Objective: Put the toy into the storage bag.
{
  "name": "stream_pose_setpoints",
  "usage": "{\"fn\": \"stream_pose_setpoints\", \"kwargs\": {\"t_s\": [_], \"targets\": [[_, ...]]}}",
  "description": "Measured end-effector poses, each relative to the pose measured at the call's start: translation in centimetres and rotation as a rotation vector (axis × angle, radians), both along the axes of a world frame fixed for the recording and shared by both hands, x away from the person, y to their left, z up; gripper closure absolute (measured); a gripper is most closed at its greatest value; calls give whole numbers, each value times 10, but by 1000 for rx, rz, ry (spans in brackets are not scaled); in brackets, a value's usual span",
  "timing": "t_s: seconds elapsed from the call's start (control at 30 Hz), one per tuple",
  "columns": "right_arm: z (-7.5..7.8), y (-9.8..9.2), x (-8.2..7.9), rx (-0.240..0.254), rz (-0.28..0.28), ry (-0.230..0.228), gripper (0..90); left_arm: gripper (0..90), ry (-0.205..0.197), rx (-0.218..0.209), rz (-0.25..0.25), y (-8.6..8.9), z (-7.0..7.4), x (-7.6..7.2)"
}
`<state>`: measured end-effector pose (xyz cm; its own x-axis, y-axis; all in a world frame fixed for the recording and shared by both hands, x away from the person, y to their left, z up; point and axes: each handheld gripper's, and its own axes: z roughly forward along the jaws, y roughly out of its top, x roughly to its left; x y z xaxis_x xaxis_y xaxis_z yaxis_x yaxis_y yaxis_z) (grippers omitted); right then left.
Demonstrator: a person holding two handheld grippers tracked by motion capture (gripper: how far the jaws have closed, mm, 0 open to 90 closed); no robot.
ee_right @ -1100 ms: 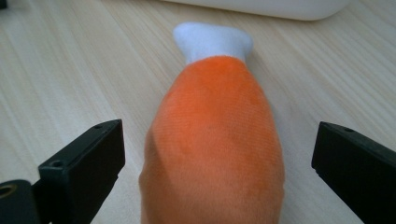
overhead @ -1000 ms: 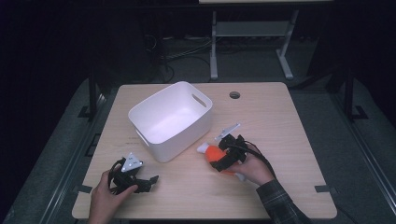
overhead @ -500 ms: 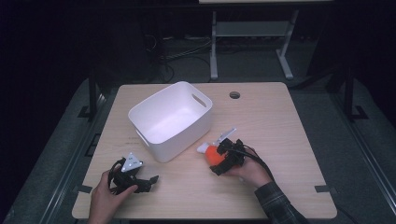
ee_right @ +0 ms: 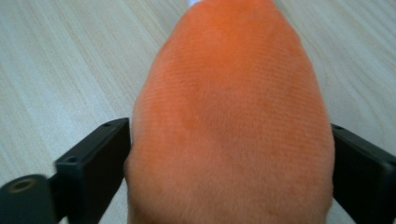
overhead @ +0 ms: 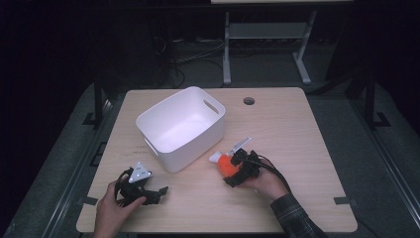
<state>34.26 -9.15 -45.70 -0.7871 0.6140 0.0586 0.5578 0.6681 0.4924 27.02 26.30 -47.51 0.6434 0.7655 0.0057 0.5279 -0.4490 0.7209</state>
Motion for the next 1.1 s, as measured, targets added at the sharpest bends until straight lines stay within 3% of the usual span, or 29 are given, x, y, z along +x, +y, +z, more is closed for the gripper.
{"fn": "stream_pose_setpoints", "kwargs": {"t_s": [0.83,1.1], "targets": [[11,-5,-3,10,22,-33,299,126,0,0,0,0,0,0],[18,-11,-3,23,24,-30,298,126,0,0,0,0,0,0]]}}
